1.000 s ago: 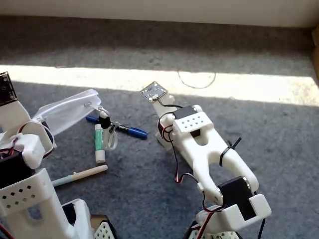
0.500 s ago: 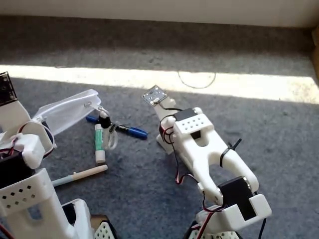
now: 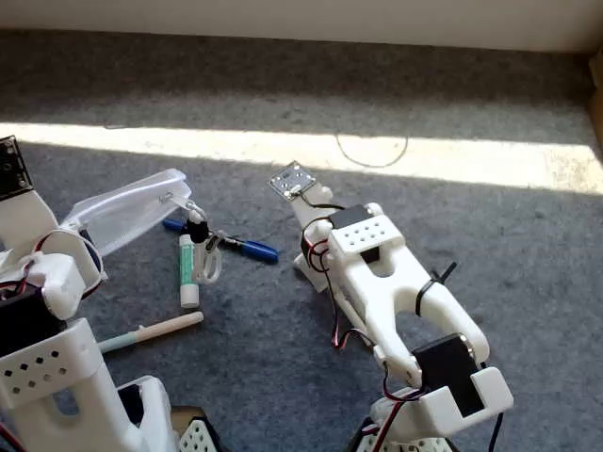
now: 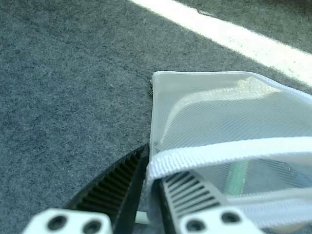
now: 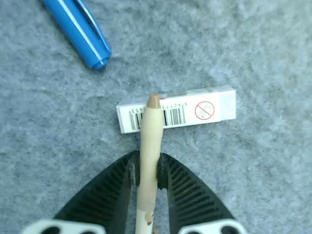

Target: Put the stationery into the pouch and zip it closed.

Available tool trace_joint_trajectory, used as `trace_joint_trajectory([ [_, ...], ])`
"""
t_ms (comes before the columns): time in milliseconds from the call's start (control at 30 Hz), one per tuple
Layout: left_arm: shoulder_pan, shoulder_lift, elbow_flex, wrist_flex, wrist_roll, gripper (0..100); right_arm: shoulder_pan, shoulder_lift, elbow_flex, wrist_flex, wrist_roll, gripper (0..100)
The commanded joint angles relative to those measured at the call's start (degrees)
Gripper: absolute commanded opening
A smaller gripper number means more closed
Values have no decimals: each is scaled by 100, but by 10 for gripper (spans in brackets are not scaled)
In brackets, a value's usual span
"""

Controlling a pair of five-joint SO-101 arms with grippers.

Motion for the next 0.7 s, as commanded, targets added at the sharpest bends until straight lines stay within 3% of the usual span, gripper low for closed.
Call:
trace_joint_trajectory([
  [0, 365, 4, -66, -62, -62, 10, -31, -110, -57, 268, -35, 5],
  [533, 1578, 66, -699, -35, -18, 7, -22, -1965, 734, 295, -35, 5],
  [667, 1745, 497, -1156, 299, -18, 7, -13, -2141, 822, 295, -44, 5],
])
